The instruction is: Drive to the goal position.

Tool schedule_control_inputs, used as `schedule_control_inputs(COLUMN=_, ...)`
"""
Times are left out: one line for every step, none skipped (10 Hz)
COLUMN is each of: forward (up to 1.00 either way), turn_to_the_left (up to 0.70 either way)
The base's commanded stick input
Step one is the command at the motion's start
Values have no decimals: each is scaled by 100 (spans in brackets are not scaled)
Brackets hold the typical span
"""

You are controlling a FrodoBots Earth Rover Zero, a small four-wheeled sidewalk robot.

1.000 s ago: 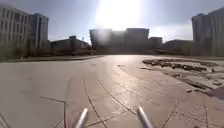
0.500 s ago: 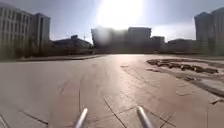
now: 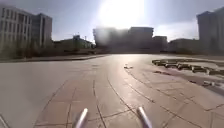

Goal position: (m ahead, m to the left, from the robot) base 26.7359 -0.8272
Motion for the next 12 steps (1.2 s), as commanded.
schedule_control_inputs(forward=100, turn_to_the_left=-2)
schedule_control_inputs(forward=100, turn_to_the_left=-2)
schedule_control_inputs(forward=100, turn_to_the_left=-2)
schedule_control_inputs(forward=100, turn_to_the_left=-2)
schedule_control_inputs(forward=100, turn_to_the_left=-12)
schedule_control_inputs(forward=100, turn_to_the_left=-39)
schedule_control_inputs(forward=100, turn_to_the_left=-41)
schedule_control_inputs(forward=100, turn_to_the_left=-41)
schedule_control_inputs(forward=100, turn_to_the_left=-40)
schedule_control_inputs(forward=100, turn_to_the_left=-40)
schedule_control_inputs(forward=100, turn_to_the_left=-40)
schedule_control_inputs(forward=100, turn_to_the_left=-5)
